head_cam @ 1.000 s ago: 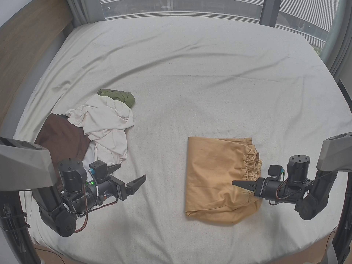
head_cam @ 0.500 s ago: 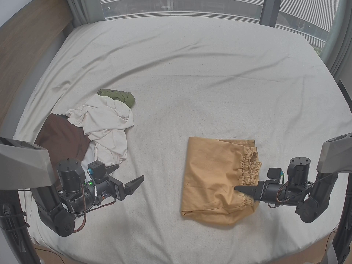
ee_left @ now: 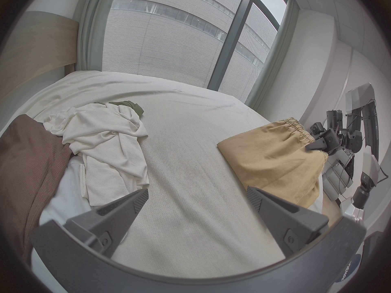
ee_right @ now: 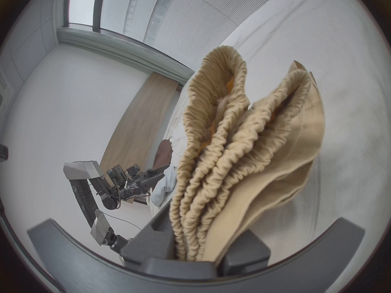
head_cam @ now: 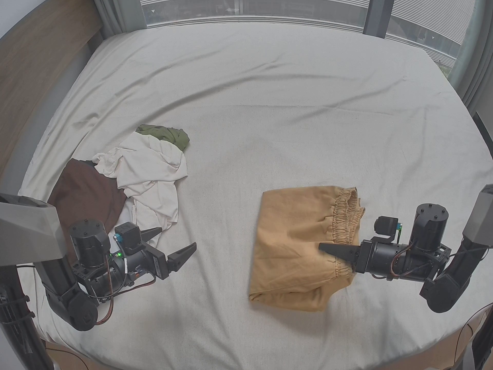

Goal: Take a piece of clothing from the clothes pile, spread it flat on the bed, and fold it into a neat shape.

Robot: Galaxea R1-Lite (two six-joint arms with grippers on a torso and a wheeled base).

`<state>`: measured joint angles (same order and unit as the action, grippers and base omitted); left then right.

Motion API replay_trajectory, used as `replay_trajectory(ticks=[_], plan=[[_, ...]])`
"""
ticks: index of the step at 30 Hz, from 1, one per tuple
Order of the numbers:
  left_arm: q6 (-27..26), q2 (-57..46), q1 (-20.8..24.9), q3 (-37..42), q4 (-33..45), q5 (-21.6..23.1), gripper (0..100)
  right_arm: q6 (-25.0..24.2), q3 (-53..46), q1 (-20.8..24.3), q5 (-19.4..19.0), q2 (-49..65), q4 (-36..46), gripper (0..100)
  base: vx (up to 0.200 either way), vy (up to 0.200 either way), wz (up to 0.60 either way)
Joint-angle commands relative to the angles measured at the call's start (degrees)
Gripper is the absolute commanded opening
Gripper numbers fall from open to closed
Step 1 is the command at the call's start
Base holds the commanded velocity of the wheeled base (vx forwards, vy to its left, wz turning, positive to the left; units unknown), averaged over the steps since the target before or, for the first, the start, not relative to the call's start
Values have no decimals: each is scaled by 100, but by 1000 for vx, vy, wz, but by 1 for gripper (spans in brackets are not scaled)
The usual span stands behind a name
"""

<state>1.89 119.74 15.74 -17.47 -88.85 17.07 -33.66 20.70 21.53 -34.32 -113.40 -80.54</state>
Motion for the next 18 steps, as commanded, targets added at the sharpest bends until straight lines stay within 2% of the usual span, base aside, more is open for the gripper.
replay_trajectory(ticks=[1, 12, 18], plan=[[13, -29, -1, 7, -1, -2, 100, 8, 48, 71, 4, 265, -5, 0, 0, 0, 0], [22, -20, -1, 15, -1, -2, 100, 8, 593, 264, -5, 424, 39, 0, 0, 0, 0], [31, -12, -1, 51, -1, -2, 100, -9, 1191, 501, -5, 432, 417, 0, 0, 0, 0]])
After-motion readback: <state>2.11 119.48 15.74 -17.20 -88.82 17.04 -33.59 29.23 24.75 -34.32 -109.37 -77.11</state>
